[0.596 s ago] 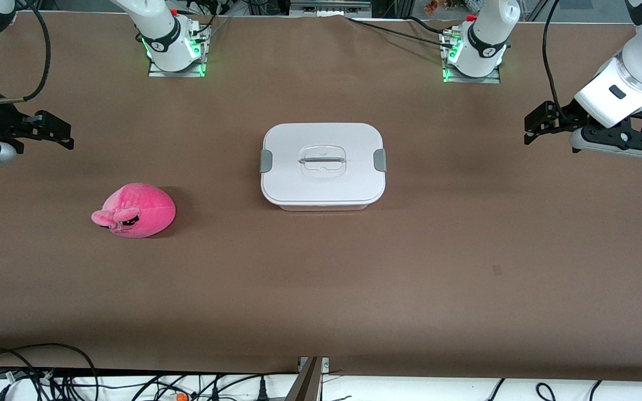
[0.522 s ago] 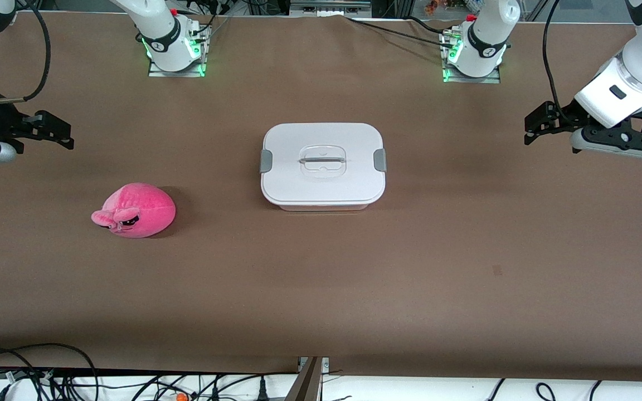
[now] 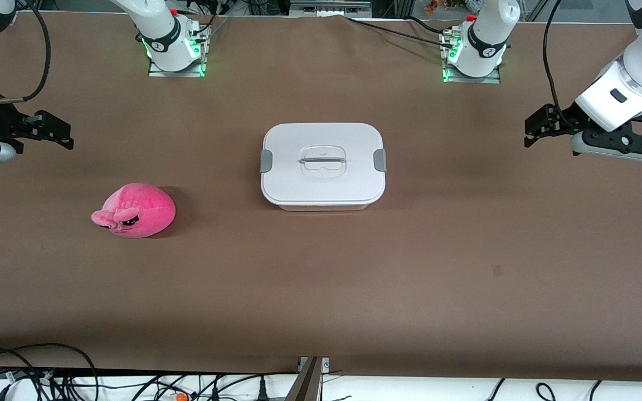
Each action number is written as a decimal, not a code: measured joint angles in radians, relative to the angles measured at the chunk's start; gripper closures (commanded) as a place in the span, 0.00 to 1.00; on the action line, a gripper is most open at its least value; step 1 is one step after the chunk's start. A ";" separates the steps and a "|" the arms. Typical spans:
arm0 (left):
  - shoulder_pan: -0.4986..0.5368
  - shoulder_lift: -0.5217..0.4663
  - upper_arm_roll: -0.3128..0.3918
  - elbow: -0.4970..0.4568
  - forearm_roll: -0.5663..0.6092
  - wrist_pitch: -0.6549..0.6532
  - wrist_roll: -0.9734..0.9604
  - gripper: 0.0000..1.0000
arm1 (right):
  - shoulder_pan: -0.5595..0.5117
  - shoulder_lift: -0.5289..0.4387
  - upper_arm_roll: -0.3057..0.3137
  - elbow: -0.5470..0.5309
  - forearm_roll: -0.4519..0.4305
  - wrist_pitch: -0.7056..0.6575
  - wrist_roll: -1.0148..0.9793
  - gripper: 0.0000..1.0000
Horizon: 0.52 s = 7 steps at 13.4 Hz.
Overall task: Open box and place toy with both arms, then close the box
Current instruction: 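Reach the left gripper to the box lid handle while the right gripper approaches the toy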
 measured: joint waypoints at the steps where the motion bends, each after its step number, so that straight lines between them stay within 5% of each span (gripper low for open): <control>1: 0.000 0.000 -0.001 0.002 0.000 -0.023 0.001 0.00 | 0.000 0.000 0.000 0.000 0.000 0.000 0.000 0.00; 7: -0.012 0.003 -0.164 0.009 -0.017 -0.122 0.001 0.00 | 0.000 0.000 0.000 0.000 -0.001 0.000 0.000 0.00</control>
